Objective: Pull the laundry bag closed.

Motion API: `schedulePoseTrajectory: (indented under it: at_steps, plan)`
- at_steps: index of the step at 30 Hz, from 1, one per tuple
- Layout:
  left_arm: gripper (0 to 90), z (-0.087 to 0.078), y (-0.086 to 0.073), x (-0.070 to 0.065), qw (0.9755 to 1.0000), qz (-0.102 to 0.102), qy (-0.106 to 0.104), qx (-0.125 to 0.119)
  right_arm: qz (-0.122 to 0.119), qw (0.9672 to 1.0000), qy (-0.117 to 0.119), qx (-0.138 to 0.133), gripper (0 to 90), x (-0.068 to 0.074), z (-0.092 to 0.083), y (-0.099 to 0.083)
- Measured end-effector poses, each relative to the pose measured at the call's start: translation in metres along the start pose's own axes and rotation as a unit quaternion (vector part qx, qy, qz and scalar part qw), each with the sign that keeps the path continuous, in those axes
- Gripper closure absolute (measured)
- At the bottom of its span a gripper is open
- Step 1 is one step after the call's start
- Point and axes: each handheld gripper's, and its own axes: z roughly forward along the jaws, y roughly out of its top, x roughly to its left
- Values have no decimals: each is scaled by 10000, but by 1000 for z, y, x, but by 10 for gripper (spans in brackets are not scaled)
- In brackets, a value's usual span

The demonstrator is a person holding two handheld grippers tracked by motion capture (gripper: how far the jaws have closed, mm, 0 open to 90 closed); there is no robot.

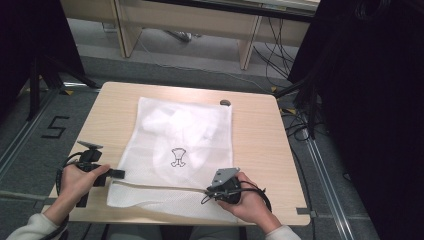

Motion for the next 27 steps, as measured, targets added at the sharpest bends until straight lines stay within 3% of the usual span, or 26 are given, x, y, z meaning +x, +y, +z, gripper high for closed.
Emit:
schedulePoseTrajectory:
  at_steps: [1, 9, 15, 27]
  plan:
    - [856, 0, 0, 0, 10000, 4, 9, 1, 101, 9999, -9, 13, 826, 0, -1, -1]
    - [856, 0, 0, 0, 10000, 16, 7, 14, 210, 9998, -38, 4, 826, -1, -4, -5]
    - [855, 0, 0, 0, 10000, -2, -16, 7, 104, 9999, -5, -16, 826, -3, -5, -6]
    - [856, 0, 0, 0, 10000, -3, 2, -5, 221, 9998, -23, -11, 826, -4, -9, -10]
